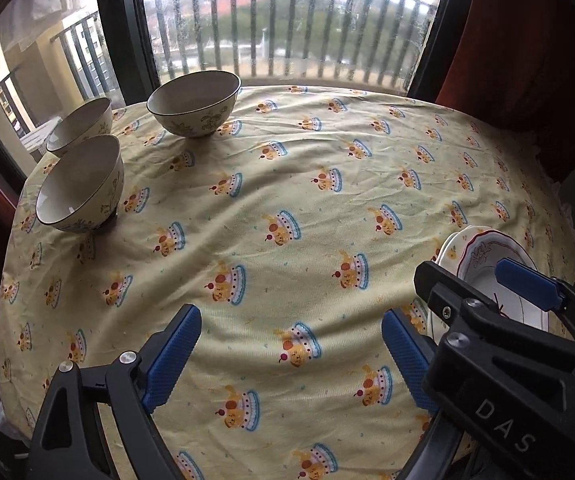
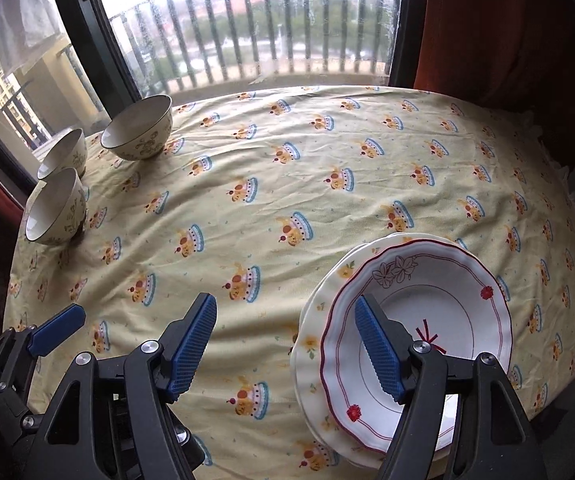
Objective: Organize plates and bowls
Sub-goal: 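Move both grippers toward the large cream bowl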
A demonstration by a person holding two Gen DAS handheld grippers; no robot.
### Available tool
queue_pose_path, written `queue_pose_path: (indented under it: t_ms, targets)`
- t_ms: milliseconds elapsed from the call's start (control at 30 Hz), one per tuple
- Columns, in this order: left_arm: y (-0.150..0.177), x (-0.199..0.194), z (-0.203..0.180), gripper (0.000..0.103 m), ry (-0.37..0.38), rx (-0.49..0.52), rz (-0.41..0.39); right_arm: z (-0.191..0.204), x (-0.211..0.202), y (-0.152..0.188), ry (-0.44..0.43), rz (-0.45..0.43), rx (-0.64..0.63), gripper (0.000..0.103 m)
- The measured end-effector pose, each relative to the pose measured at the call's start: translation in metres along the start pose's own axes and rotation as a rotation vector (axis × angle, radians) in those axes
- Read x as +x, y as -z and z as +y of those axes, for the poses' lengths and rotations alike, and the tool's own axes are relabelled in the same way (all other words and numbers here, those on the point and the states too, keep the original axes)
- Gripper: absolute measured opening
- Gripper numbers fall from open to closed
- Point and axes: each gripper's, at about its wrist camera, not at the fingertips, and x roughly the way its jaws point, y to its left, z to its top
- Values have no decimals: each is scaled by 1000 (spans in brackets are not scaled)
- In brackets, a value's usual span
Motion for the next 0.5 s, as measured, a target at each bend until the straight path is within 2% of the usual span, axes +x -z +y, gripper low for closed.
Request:
queue_pose_path:
  t_ms: [100, 200, 400, 500]
  targets:
    - [-2, -1, 24, 93, -25, 25, -14, 31, 5, 0, -18, -3, -23, 75]
    - [-2, 0, 50, 93, -35, 30, -21, 57, 9, 3, 1, -12, -15, 75]
    - [-12, 8, 101, 92, -51, 16, 0, 104, 26, -2, -13, 8, 4, 75]
    - [-20, 9, 121, 92, -101, -1, -18, 128, 30, -12, 52, -2, 13, 78]
